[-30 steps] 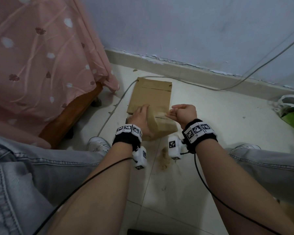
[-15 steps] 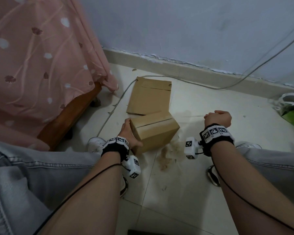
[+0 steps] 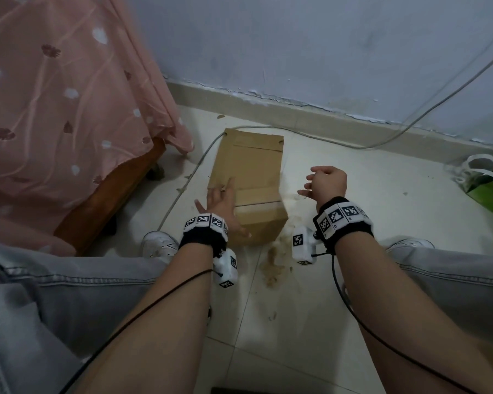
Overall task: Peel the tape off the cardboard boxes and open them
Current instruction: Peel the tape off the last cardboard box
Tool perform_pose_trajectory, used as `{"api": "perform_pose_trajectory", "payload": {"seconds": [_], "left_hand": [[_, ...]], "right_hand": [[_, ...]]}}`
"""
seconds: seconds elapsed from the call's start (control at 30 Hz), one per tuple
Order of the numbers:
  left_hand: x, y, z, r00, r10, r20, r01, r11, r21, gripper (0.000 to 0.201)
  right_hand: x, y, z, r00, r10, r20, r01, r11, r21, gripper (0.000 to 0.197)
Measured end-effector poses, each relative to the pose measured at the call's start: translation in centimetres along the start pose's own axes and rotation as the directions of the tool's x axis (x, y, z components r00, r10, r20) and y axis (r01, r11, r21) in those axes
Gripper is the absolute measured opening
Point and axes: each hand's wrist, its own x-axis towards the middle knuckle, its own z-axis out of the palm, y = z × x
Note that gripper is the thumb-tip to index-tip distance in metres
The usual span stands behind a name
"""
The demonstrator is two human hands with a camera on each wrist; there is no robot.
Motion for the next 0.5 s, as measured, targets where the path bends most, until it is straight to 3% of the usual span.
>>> {"api": "perform_pose_trajectory", "payload": {"seconds": [0.13, 0.27, 0.37, 0.5], "left_hand": [[0.3, 0.1, 1.8, 0.999, 0.010, 0.053, -0.018, 0.988, 0.154, 0.138], [0.2, -0.8, 3.2, 1.000, -0.029, 0.006, 0.027, 0.981, 0.194, 0.117], [-0.2, -0.8, 3.0, 0.998, -0.049, -0.030, 0.053, 0.982, 0.179, 0.103], [-0.3, -1.2, 2.4, 0.995, -0.099, -0.009, 0.099, 0.989, 0.109, 0.112]], "right_hand": [[0.1, -0.3, -0.1, 0.999, 0.014, 0.047, -0.015, 1.000, 0.006, 0.030], [0.6, -0.2, -0.8, 1.000, -0.002, 0.029, 0.002, 1.000, 0.008, 0.029], [1.3, 0.2, -1.5, 0.995, 0.003, -0.096, 0.002, 0.998, 0.056, 0.030], [2.1, 1.0, -2.4, 0.941, -0.031, -0.337, 0.045, 0.998, 0.034, 0.031]]}}
